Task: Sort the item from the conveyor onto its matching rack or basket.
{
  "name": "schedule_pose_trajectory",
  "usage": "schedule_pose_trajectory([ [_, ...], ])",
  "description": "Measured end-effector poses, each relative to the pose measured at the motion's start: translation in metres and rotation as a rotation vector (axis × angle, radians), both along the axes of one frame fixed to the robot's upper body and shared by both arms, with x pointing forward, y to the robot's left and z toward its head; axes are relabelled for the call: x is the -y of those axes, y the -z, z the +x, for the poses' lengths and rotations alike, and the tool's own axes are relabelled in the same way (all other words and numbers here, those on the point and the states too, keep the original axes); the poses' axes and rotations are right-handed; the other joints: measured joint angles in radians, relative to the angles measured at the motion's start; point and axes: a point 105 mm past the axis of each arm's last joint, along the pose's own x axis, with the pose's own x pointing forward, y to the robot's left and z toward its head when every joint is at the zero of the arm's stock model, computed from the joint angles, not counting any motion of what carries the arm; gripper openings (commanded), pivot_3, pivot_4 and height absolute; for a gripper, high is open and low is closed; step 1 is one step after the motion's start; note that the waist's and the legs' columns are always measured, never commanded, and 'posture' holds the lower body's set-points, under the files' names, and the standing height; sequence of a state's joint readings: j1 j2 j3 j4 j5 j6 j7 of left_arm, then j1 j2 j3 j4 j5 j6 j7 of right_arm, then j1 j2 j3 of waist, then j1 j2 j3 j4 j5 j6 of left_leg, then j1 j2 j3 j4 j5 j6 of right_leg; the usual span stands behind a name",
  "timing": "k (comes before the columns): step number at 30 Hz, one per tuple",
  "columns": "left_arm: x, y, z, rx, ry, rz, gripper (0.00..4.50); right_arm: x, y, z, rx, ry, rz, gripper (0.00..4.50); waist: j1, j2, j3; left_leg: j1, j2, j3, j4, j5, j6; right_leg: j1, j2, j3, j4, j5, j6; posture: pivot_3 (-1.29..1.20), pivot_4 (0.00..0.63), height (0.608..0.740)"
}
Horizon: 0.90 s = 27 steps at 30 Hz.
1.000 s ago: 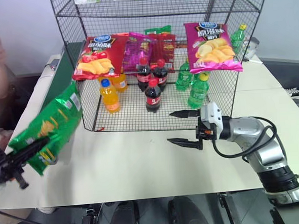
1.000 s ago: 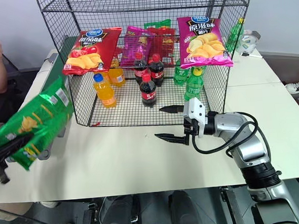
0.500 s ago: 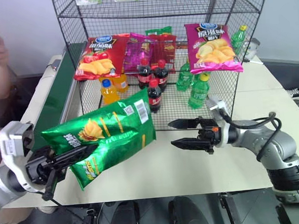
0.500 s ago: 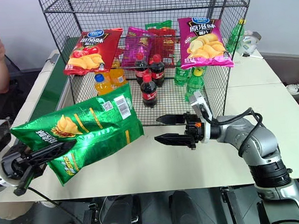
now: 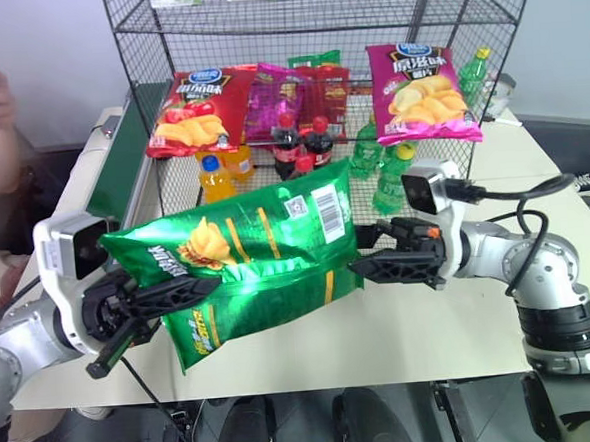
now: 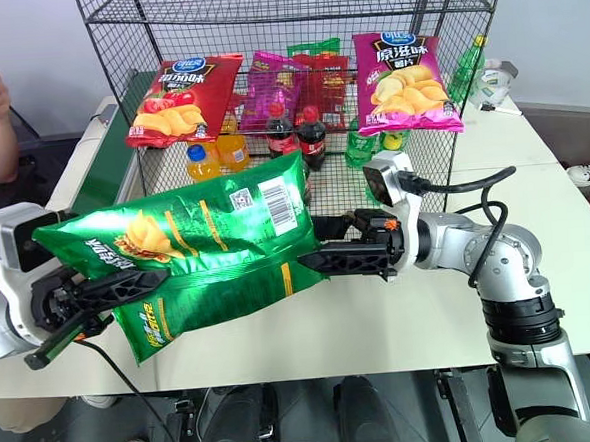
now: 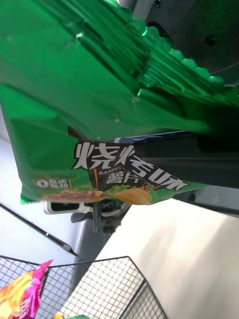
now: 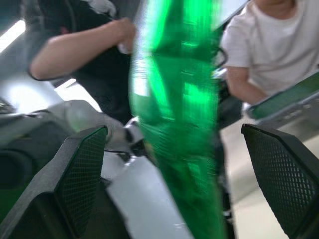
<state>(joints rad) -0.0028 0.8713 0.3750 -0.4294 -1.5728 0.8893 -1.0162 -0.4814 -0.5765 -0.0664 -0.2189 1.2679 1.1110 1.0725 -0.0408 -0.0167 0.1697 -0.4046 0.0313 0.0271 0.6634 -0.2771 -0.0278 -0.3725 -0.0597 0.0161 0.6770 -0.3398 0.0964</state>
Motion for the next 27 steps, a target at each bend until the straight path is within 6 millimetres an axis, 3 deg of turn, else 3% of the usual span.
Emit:
schedule_pose_trajectory([
  [16,-0.001,0.013,0.014,-0.02,-0.075,-0.005,0.08,-0.013,0.011,-0.004,0.023,-0.021,-0.069,4.5,0.003,0.0,0.0,-0.001,0.0,0.0,0.0,0.0,0.0,-0.001,0.0,0.0,0.0,0.0,0.0,0.0,0.15,0.739],
  [20,0.002,0.017,0.015,-0.017,-0.073,0.007,0.0,-0.014,0.013,-0.003,0.023,-0.014,-0.077,3.2,0.003,0.0,0.0,-0.002,0.0,0.0,0.0,0.0,0.0,-0.001,0.0,0.0,-0.001,0.0,0.0,0.0,0.15,0.739],
  [26,0.003,0.021,0.018,-0.007,-0.08,0.024,0.0,-0.017,0.014,-0.002,0.017,-0.009,-0.075,0.13,0.002,0.0,0.0,-0.002,0.0,0.0,0.0,0.0,0.0,-0.001,0.0,0.0,-0.001,0.0,0.0,0.0,0.15,0.739],
  [27,0.003,0.021,0.018,-0.006,-0.079,0.023,0.0,-0.017,0.015,-0.002,0.018,-0.007,-0.075,0.13,0.002,0.0,0.0,-0.002,0.0,0.0,0.0,0.0,0.0,-0.001,0.0,0.0,-0.001,0.0,0.0,0.0,0.15,0.739],
])
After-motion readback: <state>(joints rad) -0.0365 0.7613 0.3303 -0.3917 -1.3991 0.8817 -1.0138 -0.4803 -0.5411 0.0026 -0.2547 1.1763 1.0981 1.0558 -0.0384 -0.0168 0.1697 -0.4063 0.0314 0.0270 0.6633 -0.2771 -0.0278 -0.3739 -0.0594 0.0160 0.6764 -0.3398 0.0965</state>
